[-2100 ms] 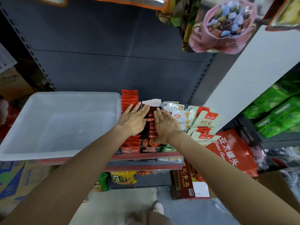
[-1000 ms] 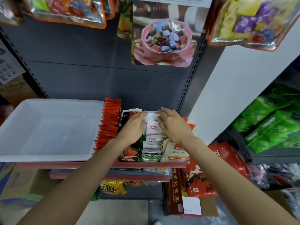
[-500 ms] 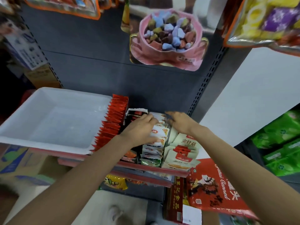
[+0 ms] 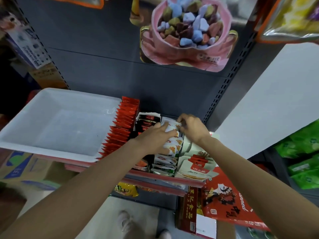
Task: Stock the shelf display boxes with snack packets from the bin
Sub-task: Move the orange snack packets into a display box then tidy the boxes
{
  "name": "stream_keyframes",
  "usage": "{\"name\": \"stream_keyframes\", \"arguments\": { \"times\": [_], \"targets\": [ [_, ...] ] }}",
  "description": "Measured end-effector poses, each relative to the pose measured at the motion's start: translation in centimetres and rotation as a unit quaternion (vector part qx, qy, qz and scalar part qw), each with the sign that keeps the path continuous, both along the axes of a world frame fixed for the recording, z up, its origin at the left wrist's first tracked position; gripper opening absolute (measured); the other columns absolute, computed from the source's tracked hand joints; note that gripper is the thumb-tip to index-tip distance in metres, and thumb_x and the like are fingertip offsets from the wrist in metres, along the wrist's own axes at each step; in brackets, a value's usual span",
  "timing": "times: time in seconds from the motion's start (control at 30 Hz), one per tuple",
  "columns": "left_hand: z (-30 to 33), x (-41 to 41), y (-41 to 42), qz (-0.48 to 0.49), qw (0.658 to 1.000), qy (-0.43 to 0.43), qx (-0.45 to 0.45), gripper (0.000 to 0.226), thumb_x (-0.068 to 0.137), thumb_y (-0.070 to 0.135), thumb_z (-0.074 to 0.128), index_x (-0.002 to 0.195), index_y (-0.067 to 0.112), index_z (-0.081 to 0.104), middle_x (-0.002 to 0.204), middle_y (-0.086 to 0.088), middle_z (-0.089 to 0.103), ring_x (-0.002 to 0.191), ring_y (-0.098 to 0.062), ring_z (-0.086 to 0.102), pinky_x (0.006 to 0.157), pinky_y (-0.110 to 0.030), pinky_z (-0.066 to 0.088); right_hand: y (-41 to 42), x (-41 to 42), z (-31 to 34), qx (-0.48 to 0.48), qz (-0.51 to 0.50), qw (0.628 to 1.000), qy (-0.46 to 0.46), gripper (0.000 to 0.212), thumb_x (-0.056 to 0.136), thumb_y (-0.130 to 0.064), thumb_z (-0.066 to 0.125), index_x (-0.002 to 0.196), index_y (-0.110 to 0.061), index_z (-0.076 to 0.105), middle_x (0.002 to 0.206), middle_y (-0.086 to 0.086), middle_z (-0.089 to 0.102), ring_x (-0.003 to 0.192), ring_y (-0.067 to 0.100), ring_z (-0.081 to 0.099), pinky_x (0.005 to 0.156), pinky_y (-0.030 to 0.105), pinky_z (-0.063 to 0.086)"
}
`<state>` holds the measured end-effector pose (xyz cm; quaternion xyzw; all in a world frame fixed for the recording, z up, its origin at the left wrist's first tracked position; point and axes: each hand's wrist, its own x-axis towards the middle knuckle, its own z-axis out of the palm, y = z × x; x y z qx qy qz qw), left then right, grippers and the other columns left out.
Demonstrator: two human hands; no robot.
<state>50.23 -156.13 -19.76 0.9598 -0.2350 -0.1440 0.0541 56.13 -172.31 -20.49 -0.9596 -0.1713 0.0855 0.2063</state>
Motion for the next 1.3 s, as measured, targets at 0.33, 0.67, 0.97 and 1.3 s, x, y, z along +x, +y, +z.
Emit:
{"name": "stream_keyframes", "arguments": {
  "times": [0.33,0.67,0.97,1.3],
  "targets": [
    [-0.6,0.3,0.4,-0.002,0.998,0.014,-0.056,0.041,0.087,0.035,0.06,0.121,0.021,0.04,0.088,-0.001,0.048,0.095,-0.017,0.034,0.068,-0.029,0.028,1.2,0.6,-1.0,-0.072,-0.018,0.994,-0.077,0.017,0.095,-0.017,0.047,0.097,-0.007,0.061,0.104,0.009,0.057,0.089,0.032,0.06,0.065,0.031,0.039],
    [-0.8,0.6,0.0,0.088,0.992,0.049,-0.072,0.095,0.075,0.042,0.073,0.145,0.009,0.018,0.138,-0.008,0.037,0.126,-0.02,0.03,0.1,-0.029,0.034,0.2,1.0,-1.4,0.0,0.009,0.998,-0.057,0.021,0.098,-0.02,0.046,0.105,-0.009,0.062,0.117,0.005,0.056,0.099,0.026,0.058,0.077,0.033,0.045],
    [-0.4,2.2,-0.9,0.096,0.992,0.077,-0.007,0.098,0.07,0.049,0.074,0.143,0.008,0.024,0.14,-0.008,0.033,0.13,-0.023,0.028,0.102,-0.034,0.037,0.0,1.1,-1.6,0.035,0.01,0.998,-0.053,0.018,0.096,-0.016,0.05,0.1,-0.007,0.065,0.114,0.005,0.059,0.098,0.025,0.058,0.081,0.034,0.047],
    [-0.5,1.3,-0.3,0.064,0.997,0.043,0.006,0.066,0.072,0.059,0.066,0.118,0.016,0.046,0.107,-0.002,0.054,0.102,-0.02,0.042,0.079,-0.032,0.039,0.1,0.8,-2.0,0.041,-0.004,0.997,-0.06,0.021,0.094,-0.025,0.055,0.104,-0.012,0.068,0.117,-0.001,0.058,0.1,0.021,0.058,0.084,0.036,0.048]
  ]
}}
